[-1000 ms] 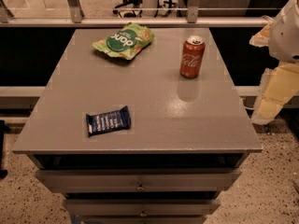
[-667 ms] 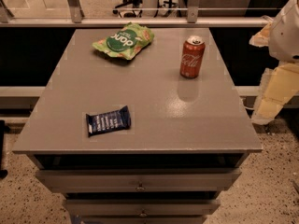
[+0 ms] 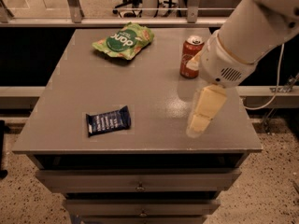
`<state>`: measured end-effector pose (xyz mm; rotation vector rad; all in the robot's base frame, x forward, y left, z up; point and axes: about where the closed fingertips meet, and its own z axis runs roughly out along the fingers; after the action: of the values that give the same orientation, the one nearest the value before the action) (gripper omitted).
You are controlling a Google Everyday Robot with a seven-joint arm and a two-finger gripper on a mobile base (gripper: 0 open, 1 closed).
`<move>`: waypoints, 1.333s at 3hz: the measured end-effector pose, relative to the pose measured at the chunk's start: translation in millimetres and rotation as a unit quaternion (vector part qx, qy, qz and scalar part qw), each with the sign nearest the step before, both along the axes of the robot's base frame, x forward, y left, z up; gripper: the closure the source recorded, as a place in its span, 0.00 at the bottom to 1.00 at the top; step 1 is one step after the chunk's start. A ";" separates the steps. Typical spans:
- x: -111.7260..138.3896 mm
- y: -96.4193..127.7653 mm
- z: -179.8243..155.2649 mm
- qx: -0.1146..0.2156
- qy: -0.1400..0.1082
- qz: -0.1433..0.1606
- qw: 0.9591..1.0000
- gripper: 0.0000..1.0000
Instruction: Move rxbar blueberry near coke can
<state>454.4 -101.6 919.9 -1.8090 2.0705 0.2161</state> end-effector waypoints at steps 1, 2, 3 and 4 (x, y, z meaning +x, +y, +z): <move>0.6 56.7 -16.4 0.042 0.008 0.034 0.998 0.00; 1.2 105.0 -30.5 0.080 0.010 0.055 0.995 0.00; 7.3 142.2 -40.7 0.107 0.007 0.068 0.992 0.00; 21.6 170.7 -58.3 0.116 0.004 0.077 0.990 0.00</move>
Offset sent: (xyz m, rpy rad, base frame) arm 0.0051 0.1656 -0.0515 0.2659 0.0294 0.1517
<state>476.0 69.1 861.6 -1.8265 1.8254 0.4867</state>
